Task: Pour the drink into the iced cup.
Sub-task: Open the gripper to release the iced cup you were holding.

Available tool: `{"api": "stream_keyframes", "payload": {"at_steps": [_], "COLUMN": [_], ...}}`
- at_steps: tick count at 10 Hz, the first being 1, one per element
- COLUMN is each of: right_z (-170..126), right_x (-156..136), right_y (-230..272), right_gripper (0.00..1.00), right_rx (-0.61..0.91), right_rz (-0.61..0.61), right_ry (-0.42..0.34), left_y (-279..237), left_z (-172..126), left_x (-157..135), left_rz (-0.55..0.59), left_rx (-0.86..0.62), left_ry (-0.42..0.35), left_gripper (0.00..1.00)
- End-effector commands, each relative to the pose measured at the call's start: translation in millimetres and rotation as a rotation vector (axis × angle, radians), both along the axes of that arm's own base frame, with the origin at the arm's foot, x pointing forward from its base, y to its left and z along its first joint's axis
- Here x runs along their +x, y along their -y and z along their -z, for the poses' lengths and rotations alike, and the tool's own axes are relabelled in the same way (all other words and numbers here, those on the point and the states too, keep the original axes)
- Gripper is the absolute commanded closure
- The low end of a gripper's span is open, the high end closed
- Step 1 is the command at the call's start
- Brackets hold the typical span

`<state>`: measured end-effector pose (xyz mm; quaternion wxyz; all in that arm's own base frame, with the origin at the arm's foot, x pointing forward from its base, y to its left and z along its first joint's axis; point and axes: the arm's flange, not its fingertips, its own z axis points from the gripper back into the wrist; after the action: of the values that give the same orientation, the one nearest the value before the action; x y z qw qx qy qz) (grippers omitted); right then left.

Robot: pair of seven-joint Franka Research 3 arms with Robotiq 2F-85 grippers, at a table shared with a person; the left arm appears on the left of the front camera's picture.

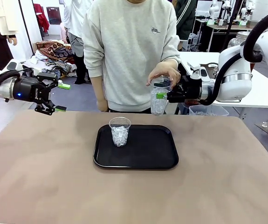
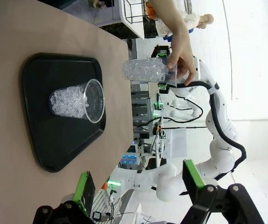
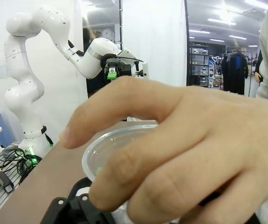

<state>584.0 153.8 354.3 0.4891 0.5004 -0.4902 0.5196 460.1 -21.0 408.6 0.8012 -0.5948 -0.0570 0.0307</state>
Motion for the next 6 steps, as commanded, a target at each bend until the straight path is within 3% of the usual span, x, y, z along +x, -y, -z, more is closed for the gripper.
{"api": "stream_keyframes", "payload": {"at_steps": [1, 6], "right_z": [-4.9, -4.9], "right_x": [0.1, 0.1], "right_y": [-1.6, -1.6], "right_gripper": [0.14, 0.14], "right_rx": [0.001, 0.001], "right_rz": [0.001, 0.001], "right_ry": [0.009, 0.009], "left_y": [1.0, 1.0], "left_z": [-0.5, -0.5], "left_x": [0.0, 0.0], "left_rz": [-0.009, -0.009], "left_rx": [-0.013, -0.013], "left_ry": [0.001, 0.001], "left_gripper": [0.0, 0.0]}}
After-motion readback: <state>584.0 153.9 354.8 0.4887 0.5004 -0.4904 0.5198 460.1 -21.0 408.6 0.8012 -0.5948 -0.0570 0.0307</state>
